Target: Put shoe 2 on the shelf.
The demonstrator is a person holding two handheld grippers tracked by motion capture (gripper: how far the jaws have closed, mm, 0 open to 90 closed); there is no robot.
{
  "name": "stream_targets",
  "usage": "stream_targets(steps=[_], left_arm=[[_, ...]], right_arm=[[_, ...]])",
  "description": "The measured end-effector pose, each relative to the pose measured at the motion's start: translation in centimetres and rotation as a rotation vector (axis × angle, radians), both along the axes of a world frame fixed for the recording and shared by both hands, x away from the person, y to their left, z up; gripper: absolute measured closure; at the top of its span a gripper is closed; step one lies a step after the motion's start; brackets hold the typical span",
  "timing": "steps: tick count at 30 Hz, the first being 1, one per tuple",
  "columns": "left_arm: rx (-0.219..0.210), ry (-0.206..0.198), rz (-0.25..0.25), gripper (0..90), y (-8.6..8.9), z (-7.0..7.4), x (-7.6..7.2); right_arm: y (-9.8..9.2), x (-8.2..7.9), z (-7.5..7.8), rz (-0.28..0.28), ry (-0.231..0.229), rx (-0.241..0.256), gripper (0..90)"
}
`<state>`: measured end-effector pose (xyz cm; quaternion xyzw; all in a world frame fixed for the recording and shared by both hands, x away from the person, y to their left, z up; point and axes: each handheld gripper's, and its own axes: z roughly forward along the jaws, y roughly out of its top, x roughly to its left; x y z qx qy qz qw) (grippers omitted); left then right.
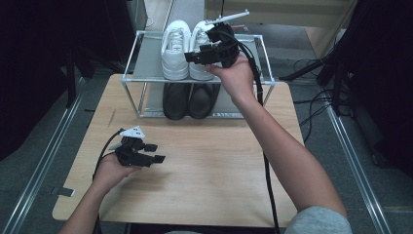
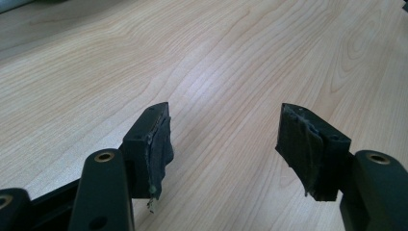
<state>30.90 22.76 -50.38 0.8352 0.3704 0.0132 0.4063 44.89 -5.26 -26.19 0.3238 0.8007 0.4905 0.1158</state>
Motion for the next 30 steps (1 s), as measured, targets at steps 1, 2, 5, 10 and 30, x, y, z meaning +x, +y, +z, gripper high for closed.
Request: stream_targets(steps=[1, 2, 5, 10, 30], left_arm=[[0.007, 0.002, -0.001, 37.0, 0.0, 0.0, 0.0], [0.007, 0.003, -0.001, 36.9, 0.0, -0.1, 0.0], [0.01, 0.002, 0.0, 36.9, 0.0, 0.0, 0.0], [0.009, 0.004, -0.002, 36.9, -0.2, -0.1, 0.1], [0.03, 0.009, -0.004, 36.8, -0.3, -0.4, 0.2]], right_arm=[[-0.2, -0.3, -0.1, 0.006, 0.001, 0.005, 38.2], [-0.5, -0.8, -0.4, 0.017, 0.002, 0.015, 38.1], [-1.1, -1.6, -1.1, 0.035, 0.007, 0.031, 38.0], [-2.5, -2.7, -2.6, 0.046, -0.012, 0.073, 39.0], [-6.4, -5.1, -9.9, 0.08, 0.025, 0.056, 37.9]])
